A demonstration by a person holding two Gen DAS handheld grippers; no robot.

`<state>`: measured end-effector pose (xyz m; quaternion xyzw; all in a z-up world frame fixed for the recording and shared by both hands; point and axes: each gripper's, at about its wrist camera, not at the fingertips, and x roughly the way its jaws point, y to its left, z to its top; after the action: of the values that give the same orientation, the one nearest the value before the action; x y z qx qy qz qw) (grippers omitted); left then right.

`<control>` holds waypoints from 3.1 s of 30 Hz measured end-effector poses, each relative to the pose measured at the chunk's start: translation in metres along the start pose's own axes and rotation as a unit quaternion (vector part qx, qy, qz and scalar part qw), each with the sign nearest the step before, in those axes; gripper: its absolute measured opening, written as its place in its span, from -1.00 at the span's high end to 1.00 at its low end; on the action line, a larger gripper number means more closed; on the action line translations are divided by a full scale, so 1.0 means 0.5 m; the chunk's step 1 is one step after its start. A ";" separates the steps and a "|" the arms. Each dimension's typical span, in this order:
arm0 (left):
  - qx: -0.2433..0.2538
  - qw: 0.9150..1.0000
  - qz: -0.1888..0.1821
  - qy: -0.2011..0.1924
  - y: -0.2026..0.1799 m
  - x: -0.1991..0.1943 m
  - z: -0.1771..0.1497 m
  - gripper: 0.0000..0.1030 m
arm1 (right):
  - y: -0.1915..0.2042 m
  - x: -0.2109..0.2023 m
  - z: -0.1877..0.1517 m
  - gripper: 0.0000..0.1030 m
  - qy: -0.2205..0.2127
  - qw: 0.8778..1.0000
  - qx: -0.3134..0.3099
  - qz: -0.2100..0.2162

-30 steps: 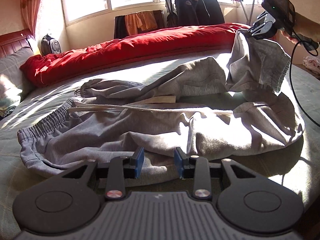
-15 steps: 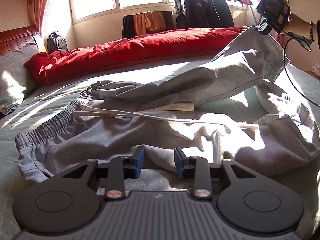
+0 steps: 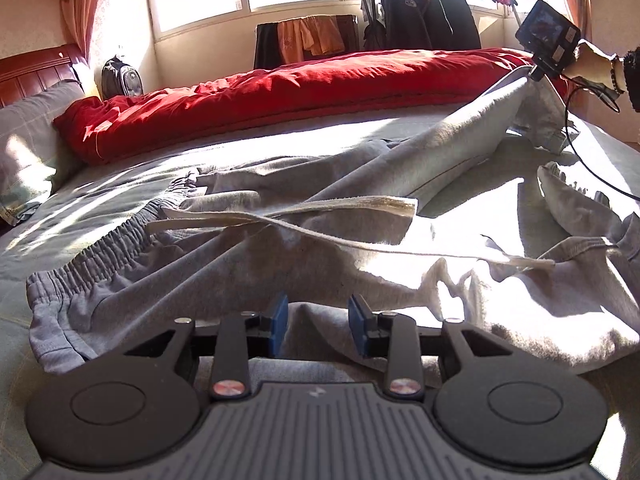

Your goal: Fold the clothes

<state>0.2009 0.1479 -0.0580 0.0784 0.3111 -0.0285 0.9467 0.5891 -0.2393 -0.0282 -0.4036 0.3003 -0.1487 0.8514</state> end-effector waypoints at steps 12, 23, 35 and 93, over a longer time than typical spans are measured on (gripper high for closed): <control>0.007 1.000 -0.010 0.007 -0.016 0.016 0.004 0.33 | -0.085 -0.001 -0.079 -0.31 0.005 0.957 0.187 0.222; 0.016 1.000 -0.021 0.009 -0.043 0.020 0.014 0.31 | -0.138 0.051 -0.276 -0.39 0.091 0.869 0.372 0.313; 0.027 0.999 -0.021 0.019 -0.055 0.032 0.015 0.31 | -0.054 0.056 -0.293 -0.53 0.088 0.845 0.427 0.310; 0.017 1.000 -0.027 -0.002 -0.039 -0.065 0.011 0.10 | -0.206 -0.236 -0.149 -0.12 -0.022 0.940 0.218 0.262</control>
<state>0.1760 0.1278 -0.0369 0.0859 0.3111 -0.0589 0.9446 0.4492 -0.2901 0.0611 -0.1181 0.3369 0.0264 0.9337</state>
